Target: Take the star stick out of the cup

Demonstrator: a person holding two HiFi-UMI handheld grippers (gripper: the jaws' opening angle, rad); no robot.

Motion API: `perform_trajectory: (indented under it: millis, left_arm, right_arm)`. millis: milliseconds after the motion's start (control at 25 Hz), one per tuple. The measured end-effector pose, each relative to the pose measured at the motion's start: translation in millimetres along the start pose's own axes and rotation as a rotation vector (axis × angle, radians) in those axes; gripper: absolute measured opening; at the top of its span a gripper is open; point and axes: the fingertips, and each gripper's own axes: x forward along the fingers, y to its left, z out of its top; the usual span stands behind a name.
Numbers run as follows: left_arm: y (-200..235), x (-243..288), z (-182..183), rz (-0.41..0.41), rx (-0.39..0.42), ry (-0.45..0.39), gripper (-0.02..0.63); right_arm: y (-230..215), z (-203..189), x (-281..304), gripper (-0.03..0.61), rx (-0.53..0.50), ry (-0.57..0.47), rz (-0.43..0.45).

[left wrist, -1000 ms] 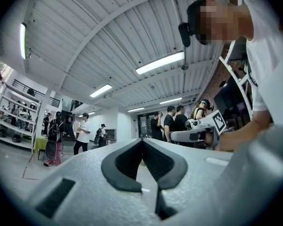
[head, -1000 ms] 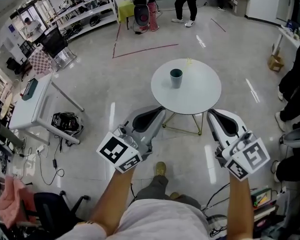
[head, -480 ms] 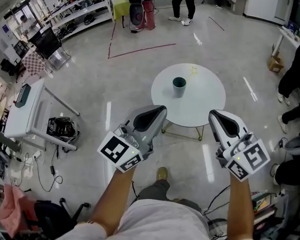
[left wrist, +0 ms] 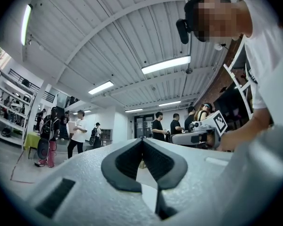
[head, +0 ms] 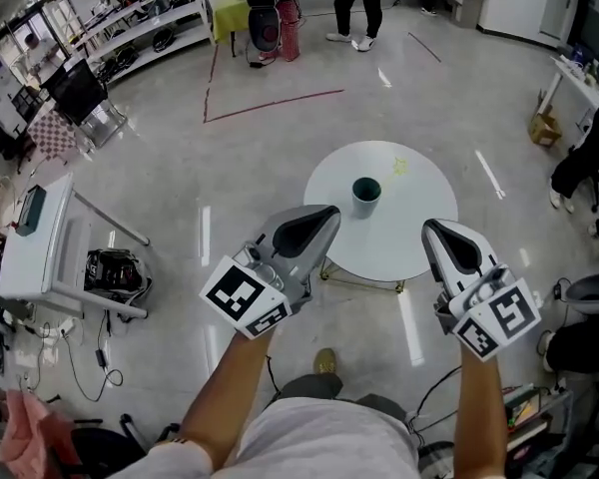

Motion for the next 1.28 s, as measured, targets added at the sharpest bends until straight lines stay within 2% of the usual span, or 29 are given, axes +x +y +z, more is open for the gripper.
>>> perform_trajectory:
  millis: [400, 720, 960, 1280]
  left_arm:
    - [49.6, 23.9, -13.3, -0.043, -0.012, 0.001, 0.015]
    - [70.1, 40.7, -27.1, -0.060, -0.035, 0.008, 0.015]
    - [80.5, 54.3, -39.0, -0.033, -0.048, 0.027, 0.015]
    - [97.7, 64.8, -62.5, 0.039, -0.064, 0.056, 0.015]
  right_arm:
    - [-26.3, -10.8, 45.8, 0.012, 0.003, 0.025, -0.048]
    - [-44.3, -23.2, 60.0, 0.012, 0.013, 0.054, -0.085]
    - [-69.0, -32.5, 65.0, 0.012, 0.017, 0.073, -0.103]
    - [-102.5, -70.6, 74.6, 0.014, 0.051, 0.131, -0.110]
